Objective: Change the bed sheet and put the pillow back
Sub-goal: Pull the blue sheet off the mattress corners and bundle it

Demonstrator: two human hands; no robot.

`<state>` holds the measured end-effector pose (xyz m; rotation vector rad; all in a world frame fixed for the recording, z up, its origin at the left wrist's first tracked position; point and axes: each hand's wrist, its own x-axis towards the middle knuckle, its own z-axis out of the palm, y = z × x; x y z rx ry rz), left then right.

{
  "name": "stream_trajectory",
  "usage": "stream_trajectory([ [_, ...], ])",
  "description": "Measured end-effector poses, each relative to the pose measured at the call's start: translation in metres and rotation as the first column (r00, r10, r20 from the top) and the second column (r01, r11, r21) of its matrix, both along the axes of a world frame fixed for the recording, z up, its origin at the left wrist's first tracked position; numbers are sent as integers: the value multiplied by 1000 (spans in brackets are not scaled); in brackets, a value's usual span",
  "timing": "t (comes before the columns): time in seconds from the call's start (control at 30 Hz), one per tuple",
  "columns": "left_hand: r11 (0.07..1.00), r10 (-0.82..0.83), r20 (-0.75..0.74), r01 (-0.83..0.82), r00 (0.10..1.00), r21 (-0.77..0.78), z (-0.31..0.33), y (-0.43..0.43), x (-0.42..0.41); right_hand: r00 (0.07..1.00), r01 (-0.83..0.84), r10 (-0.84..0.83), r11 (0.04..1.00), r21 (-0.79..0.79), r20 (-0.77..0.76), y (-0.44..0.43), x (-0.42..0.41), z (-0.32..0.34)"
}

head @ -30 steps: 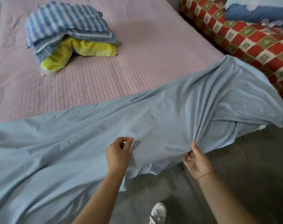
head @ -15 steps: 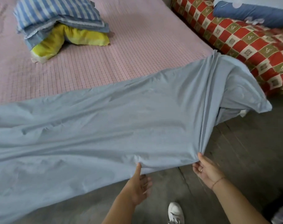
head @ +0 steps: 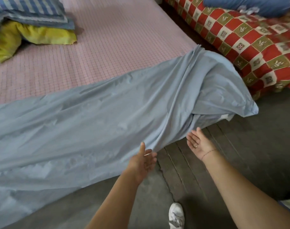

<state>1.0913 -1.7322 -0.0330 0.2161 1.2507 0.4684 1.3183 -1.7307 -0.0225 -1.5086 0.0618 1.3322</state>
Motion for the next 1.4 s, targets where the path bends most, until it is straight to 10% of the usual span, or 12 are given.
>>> stream_trajectory([
  [0.3,992,108,11,-108,994,67,-23,34,126,988,-129,126,991,-29,-86,79,76,-39],
  [0.77,970,228,93,-217,969,-111,-41,42,216,956,216,-190,971,101,-223,10,176,-48],
  [1.07,909,399,-51,-402,915,-109,-63,17,241,974,-45,48,999,16,-221,3,223,-64],
  [1.4,968,248,70,-249,966,6,-54,11,269,970,189,-194,981,-49,-147,92,260,-63],
])
